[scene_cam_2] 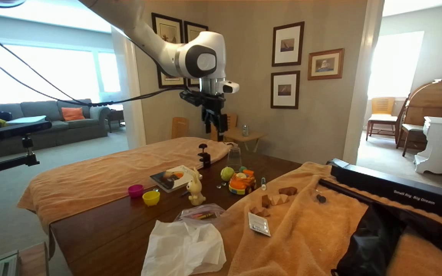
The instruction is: Move the green ball forward
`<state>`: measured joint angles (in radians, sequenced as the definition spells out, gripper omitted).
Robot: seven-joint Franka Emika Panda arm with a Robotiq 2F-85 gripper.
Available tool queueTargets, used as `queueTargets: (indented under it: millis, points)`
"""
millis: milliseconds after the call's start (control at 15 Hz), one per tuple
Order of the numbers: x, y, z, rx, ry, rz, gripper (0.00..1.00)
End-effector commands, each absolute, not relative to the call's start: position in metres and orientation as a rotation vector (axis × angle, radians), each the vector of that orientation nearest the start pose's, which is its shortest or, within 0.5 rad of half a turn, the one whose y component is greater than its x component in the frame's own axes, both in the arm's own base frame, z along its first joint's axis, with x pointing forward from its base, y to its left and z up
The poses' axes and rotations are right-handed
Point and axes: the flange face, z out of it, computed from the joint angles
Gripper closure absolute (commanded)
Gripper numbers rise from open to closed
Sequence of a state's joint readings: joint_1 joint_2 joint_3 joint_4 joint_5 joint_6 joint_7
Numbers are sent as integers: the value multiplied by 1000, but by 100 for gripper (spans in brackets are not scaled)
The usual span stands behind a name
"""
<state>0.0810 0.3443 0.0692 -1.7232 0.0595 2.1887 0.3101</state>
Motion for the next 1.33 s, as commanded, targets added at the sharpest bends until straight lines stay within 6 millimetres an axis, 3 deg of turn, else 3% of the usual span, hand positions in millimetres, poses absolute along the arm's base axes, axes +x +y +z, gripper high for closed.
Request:
queueTargets:
  millis: [0, 467, 1000, 1133, 1267]
  points:
    - [670, 97, 380, -2996, 167, -177, 0]
    - [694, 105, 336, -2994, -40, -204, 0]
    - [729, 116, 317, -2961, -70, -270, 0]
    - [730, 123, 322, -2960, -32, -267, 0]
    - [723, 118, 317, -2988, -51, -271, 0]
